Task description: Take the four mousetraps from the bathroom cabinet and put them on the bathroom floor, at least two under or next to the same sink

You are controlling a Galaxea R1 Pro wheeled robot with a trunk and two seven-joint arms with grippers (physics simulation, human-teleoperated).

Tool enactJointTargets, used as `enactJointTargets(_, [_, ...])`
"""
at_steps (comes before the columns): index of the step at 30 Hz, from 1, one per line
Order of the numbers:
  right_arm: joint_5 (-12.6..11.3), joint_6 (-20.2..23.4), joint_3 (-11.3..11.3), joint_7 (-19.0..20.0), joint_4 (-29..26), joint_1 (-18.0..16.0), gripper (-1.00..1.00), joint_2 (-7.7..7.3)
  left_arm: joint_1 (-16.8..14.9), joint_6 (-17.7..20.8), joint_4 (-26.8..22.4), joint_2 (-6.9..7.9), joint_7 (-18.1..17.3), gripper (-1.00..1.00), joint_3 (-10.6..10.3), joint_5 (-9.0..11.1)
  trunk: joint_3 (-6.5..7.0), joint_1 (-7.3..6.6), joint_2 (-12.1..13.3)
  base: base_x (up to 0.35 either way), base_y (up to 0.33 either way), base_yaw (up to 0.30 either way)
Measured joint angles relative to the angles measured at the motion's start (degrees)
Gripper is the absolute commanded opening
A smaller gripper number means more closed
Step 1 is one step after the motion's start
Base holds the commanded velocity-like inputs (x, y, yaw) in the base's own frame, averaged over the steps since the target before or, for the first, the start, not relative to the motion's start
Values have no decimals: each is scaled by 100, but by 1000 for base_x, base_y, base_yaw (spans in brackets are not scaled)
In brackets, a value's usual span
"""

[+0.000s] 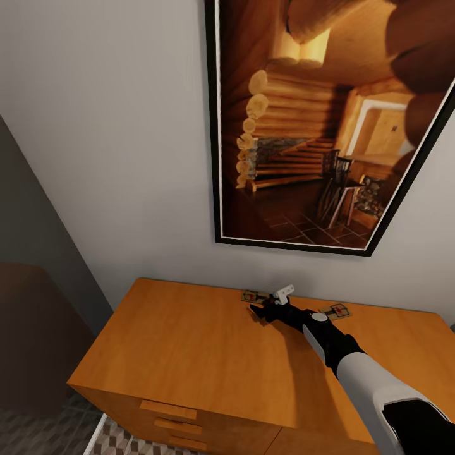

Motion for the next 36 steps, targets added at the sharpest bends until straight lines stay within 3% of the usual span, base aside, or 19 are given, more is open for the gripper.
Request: enactJointTargets(36, [-64,3,-34,-19,67,-4,100,76,1,-1,-1,0,0,100,0,-1,1,-1,-3,0,0,0])
